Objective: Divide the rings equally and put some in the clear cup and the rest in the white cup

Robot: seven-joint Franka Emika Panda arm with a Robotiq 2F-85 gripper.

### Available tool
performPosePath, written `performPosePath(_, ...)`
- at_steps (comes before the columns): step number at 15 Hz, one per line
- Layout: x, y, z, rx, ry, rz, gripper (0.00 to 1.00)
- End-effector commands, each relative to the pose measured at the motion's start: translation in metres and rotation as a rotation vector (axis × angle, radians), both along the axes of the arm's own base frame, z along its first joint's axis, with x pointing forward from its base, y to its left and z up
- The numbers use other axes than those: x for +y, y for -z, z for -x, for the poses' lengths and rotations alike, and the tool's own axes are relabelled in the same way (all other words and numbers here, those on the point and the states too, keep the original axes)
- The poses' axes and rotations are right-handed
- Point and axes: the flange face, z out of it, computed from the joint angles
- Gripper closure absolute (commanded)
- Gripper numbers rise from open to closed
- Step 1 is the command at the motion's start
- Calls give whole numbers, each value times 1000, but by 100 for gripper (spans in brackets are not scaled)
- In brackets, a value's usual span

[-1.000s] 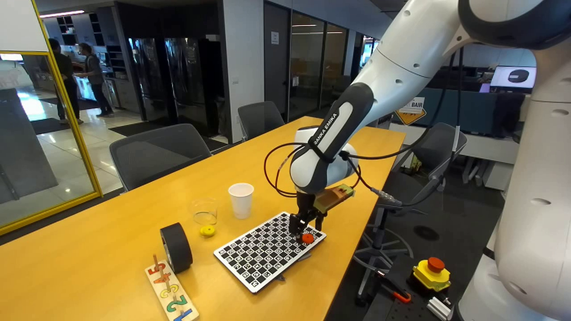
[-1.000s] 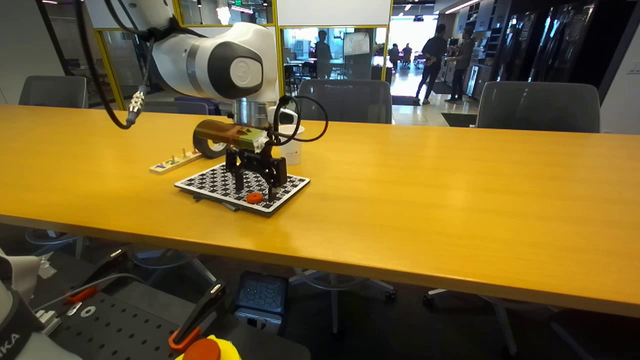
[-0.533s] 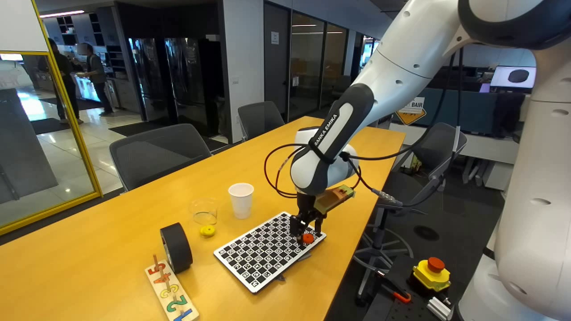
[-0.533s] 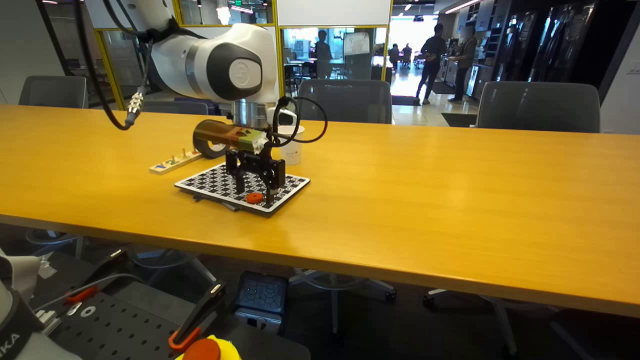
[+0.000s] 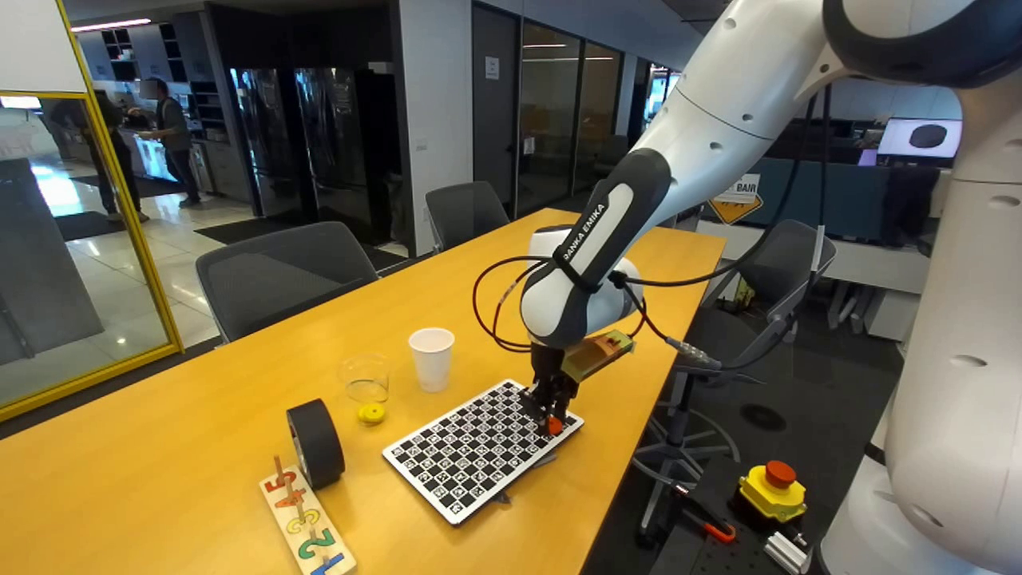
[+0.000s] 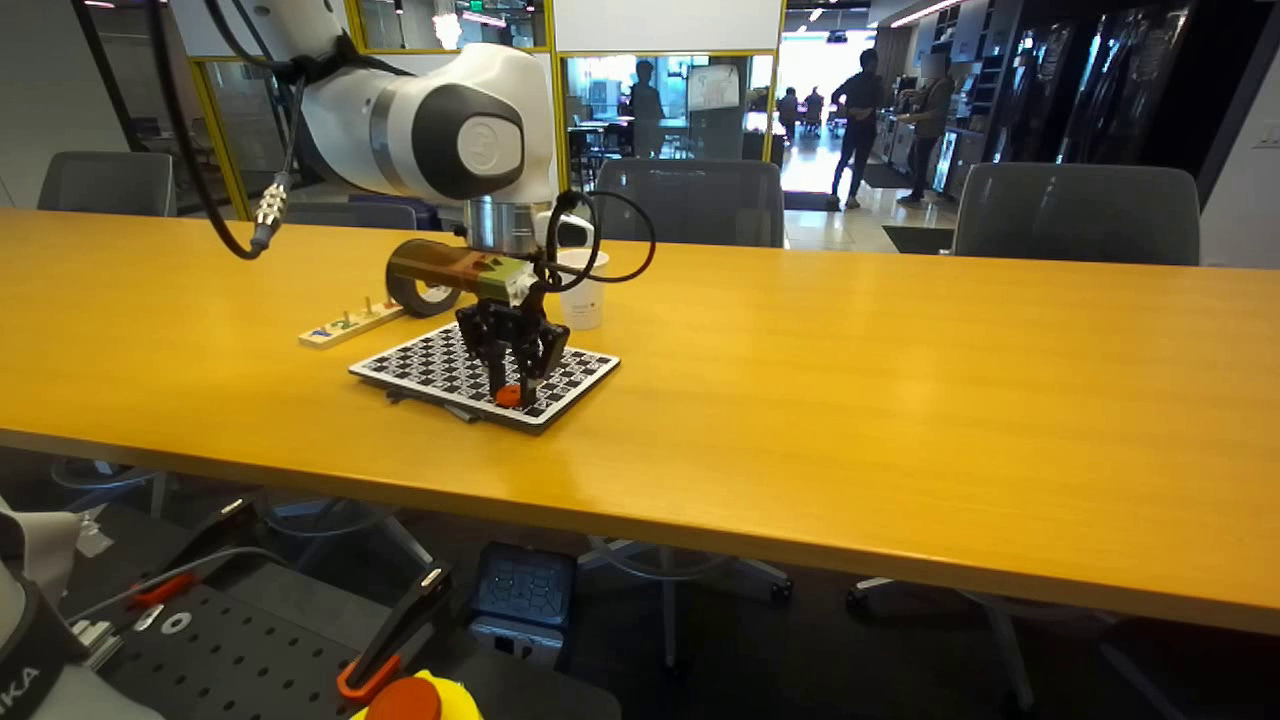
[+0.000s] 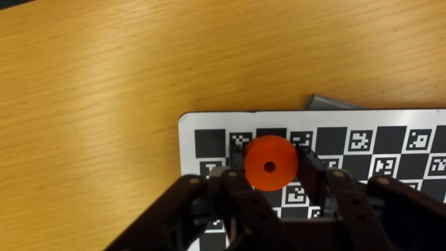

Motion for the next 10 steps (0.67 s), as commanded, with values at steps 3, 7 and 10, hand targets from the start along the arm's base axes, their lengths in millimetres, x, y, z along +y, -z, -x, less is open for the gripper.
performPosePath(3,1,-4,2,-31,0,-8,78)
performPosePath(7,3,-21,-5,-62,-6,0,78)
performPosePath(10,5,-45,-17,-102,-15,-1,78)
